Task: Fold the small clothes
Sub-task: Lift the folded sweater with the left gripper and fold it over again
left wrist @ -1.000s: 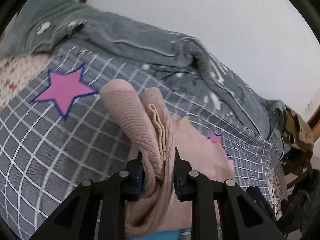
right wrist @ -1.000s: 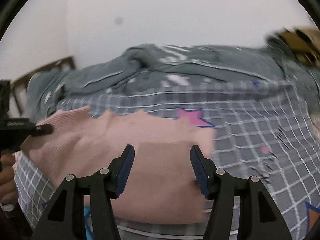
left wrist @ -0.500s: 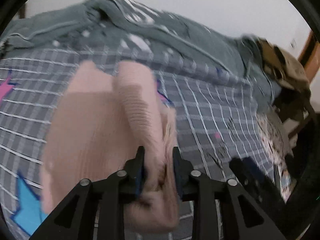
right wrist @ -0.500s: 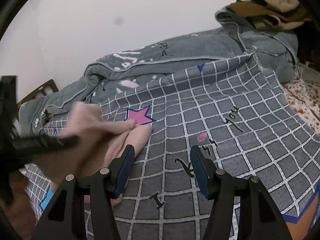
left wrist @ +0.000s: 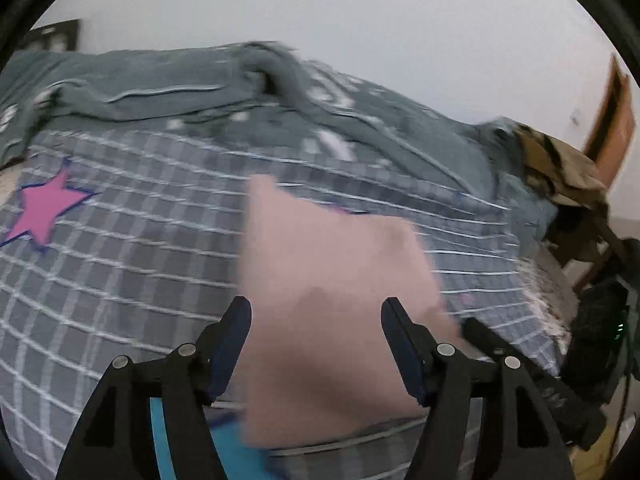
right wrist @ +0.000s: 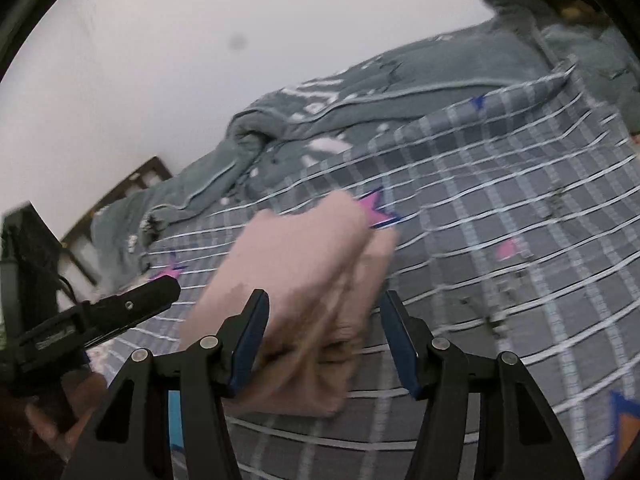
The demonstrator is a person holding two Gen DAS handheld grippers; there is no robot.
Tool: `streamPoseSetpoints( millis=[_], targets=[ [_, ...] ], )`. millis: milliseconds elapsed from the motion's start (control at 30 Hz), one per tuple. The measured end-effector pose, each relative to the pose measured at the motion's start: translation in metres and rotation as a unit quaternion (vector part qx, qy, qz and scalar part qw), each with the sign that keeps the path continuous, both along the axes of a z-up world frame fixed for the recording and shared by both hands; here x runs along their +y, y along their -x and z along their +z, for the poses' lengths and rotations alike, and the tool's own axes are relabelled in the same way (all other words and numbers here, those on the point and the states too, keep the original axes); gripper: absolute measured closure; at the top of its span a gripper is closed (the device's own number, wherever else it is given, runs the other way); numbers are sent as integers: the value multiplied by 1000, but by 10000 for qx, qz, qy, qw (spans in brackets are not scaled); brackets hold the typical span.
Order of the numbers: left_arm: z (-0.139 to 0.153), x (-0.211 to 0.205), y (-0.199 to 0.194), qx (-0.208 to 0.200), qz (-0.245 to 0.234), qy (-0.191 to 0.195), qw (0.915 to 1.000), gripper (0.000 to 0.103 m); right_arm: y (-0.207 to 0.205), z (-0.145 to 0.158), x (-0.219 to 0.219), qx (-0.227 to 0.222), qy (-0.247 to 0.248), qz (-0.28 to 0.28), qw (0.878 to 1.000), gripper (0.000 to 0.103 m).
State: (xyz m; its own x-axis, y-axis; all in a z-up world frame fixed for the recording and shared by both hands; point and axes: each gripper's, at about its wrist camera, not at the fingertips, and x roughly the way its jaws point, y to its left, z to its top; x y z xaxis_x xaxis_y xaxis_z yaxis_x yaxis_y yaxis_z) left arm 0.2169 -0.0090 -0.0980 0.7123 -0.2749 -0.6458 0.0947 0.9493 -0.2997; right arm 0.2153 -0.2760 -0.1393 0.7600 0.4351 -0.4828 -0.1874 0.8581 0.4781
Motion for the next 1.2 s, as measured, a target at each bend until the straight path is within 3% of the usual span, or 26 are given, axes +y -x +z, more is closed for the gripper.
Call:
streamPoseSetpoints(
  millis=[133,167,200,267,333,500,567,633,700,767,867,1033,1133,1200],
  targets=[
    [-17,39,1,107,236,-21,9997,37,-17,-12,27,347,105,95,9993,47],
    [-22,47,1,161,244,36,9996,37,-20,-16,32,431,166,63,9989,52],
    [-26,51,1,205,246,83,9995,37,-22,-18,38,453,312,13,9985,81],
    [-32,59,1,312,188,200,9991,37,-17,-9,42,73,718,157,9973,85],
    [-33,58,3,282,61,279,9992,37,-11,0,26,-179,685,72,9975,85],
    [-37,44,-4,289,-254,237,9990,37,-23,-30,-3,646,556,-369,9957,86],
    [-41,38,-10,364,-441,382,9976,37,-20,-25,2,520,729,-226,9957,79],
    [-42,32,-16,432,-651,627,9950,37,-14,-16,3,302,833,-201,9959,64],
    [-44,26,-21,455,-792,781,9928,37,-14,-11,1,188,586,-179,9979,61],
    [-49,18,-29,546,-888,822,9912,37,-24,-14,5,331,373,-92,9987,59],
    [-60,11,-36,686,-961,971,9882,37,-37,-26,16,644,535,-48,9965,58],
    [-79,12,-49,1015,-950,1593,9774,38,-39,-38,14,865,720,-182,9935,42],
    [-82,8,-52,1021,-894,1644,9770,46,-44,-46,7,1043,357,-147,9938,42],
    [-78,6,-51,919,-869,1640,9783,61,-45,-46,8,1040,290,-78,9941,43]
  ],
)
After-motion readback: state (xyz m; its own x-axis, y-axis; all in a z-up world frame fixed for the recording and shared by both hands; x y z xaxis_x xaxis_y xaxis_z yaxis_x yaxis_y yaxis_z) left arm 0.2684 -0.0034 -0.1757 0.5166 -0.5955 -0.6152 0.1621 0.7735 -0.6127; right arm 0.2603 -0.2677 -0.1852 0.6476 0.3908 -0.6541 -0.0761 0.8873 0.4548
